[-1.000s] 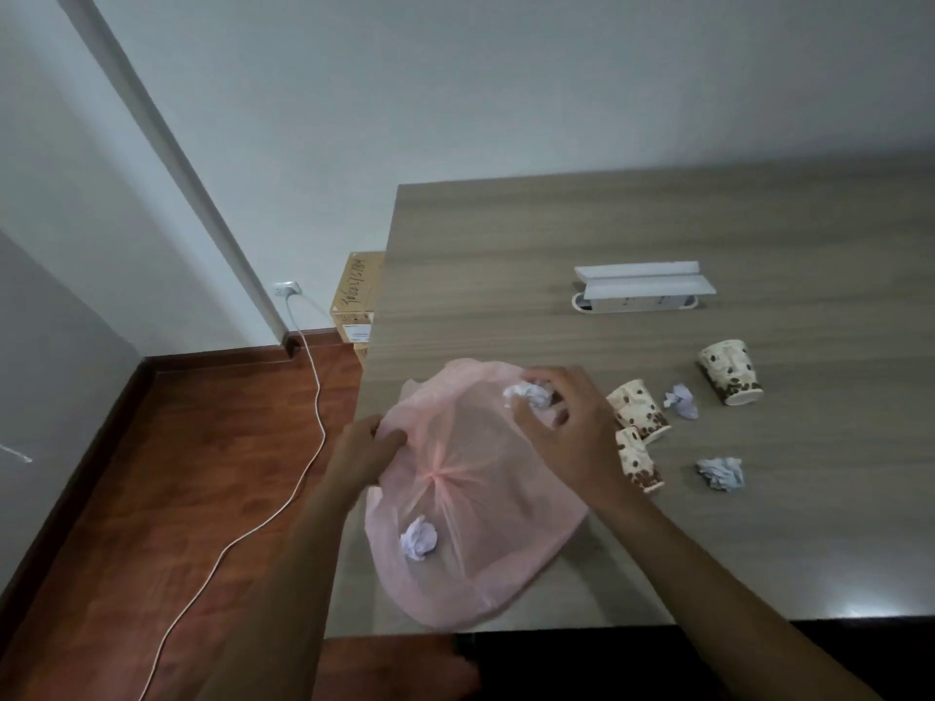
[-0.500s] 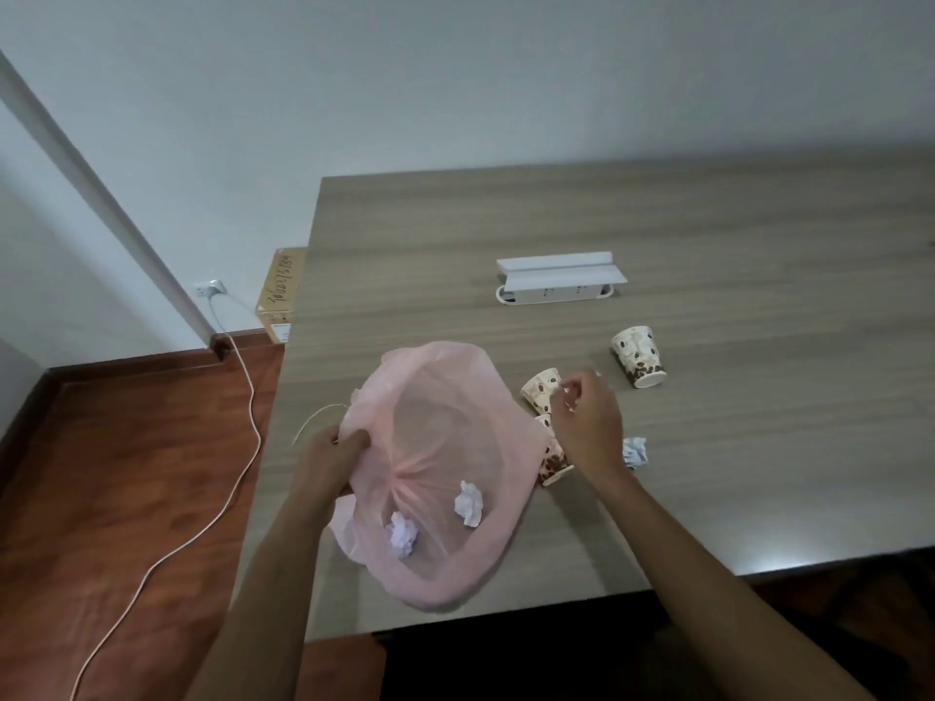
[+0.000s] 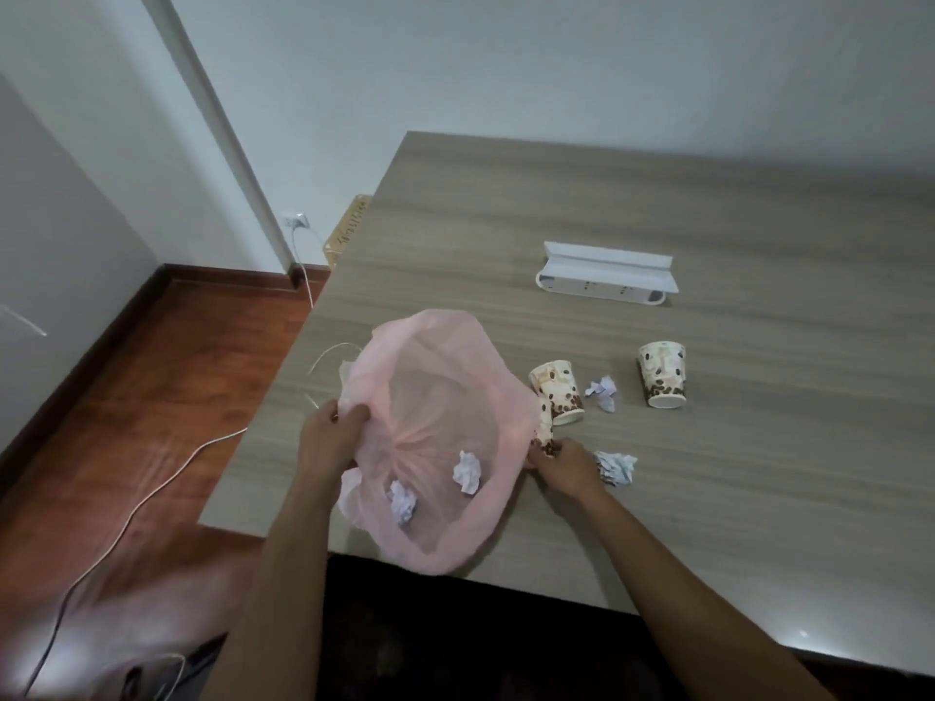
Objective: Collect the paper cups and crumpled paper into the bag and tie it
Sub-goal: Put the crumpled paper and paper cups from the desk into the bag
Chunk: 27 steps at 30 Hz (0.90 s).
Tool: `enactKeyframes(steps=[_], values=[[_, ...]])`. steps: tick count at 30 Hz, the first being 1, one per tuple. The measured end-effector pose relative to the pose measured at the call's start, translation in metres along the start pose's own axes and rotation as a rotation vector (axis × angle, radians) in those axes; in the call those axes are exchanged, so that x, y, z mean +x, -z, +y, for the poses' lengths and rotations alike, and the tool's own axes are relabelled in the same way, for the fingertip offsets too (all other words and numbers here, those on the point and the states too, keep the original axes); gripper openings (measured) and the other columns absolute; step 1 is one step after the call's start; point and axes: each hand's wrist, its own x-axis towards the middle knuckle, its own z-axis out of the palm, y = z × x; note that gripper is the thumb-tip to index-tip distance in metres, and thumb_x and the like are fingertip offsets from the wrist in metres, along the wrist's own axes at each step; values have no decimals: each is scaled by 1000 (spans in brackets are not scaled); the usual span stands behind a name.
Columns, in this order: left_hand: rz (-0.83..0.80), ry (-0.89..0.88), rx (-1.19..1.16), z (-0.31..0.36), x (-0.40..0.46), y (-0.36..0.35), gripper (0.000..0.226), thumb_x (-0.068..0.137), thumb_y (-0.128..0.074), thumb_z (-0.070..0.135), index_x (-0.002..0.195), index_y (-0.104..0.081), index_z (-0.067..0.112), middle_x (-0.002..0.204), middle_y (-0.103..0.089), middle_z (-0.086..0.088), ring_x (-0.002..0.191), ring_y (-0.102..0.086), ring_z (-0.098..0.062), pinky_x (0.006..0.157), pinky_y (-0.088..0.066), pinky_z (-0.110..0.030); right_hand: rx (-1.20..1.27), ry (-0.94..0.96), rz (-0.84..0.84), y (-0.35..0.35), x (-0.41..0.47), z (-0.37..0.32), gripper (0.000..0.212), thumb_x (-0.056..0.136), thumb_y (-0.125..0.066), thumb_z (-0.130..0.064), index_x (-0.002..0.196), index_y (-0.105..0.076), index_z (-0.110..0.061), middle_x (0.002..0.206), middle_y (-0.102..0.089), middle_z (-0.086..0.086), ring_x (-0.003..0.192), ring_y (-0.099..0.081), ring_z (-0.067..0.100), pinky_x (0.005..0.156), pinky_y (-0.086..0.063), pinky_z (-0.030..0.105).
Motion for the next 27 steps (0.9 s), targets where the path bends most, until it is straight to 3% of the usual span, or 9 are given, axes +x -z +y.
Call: enactKeyframes(steps=[3,6,8,10,14,17,19,23,27], values=[[29,13,-52,-1,-9,-6,31,79,-62,21,91,-63,-8,79,-60,-16,71,-57,-25,58,-51,-35,146,17,79,26,-11,-6,46,80,-61,-60,88,-70,-16,79,-69,0,69,-64,18,64,-50,30],[26,15,-89,8,-11,-15,37,70,-60,26,90,-65,-5,80,-62,-16,71,-60,-25,62,-53,-37,199,74,108,51,-23,-17,37,78,-62,-62,83,-66,-25,78,-69,-4,81,-69,25,79,-58,44],[11,19,-89,11,-9,-21,30,77,-60,21,91,-65,-5,80,-61,-14,71,-60,-25,61,-53,-36,243,115,146,61,-34,-29,40,78,-62,-62,94,-65,-25,86,-70,-3,83,-68,23,81,-58,44],[7,18,-62,11,-6,-27,24,84,-59,14,92,-62,-8,79,-59,-14,71,-59,-26,61,-53,-35,250,148,163,62,-48,-44,46,82,-64,-58,112,-64,-22,102,-69,-4,88,-66,16,80,-55,34],[10,-23,13,12,-5,-33,23,85,-59,15,87,-58,-8,73,-55,-10,67,-54,-25,56,-49,-31,139,229,61,44,-68,-75,49,86,-65,-54,118,-63,-17,99,-65,-7,80,-59,1,64,-43,16],[-10,-50,48,13,-4,-34,27,84,-60,18,88,-59,-8,74,-57,-13,67,-55,-25,54,-49,-33,13,294,-158,28,-71,-88,56,88,-59,-58,120,-65,-12,109,-71,0,102,-65,15,84,-50,29],[-27,-47,48,12,-3,-34,32,80,-61,25,89,-61,-5,77,-62,-17,70,-58,-26,60,-53,-41,-3,371,-199,25,-65,-90,52,90,-57,-55,121,-66,-14,119,-69,-1,110,-64,14,95,-47,32],[-53,-36,73,8,-3,-34,38,69,-61,37,82,-63,1,80,-66,-20,71,-64,-31,64,-55,-48,115,513,177,34,-32,-78,13,89,-62,-23,97,-72,-20,94,-69,-9,79,-59,0,77,-47,25],[-69,-29,83,7,0,-36,39,71,-63,37,83,-63,0,85,-67,-25,69,-62,-26,66,-56,-49,190,356,477,50,17,-53,17,84,-60,-15,99,-67,-15,96,-63,-3,94,-60,21,82,-46,32]])
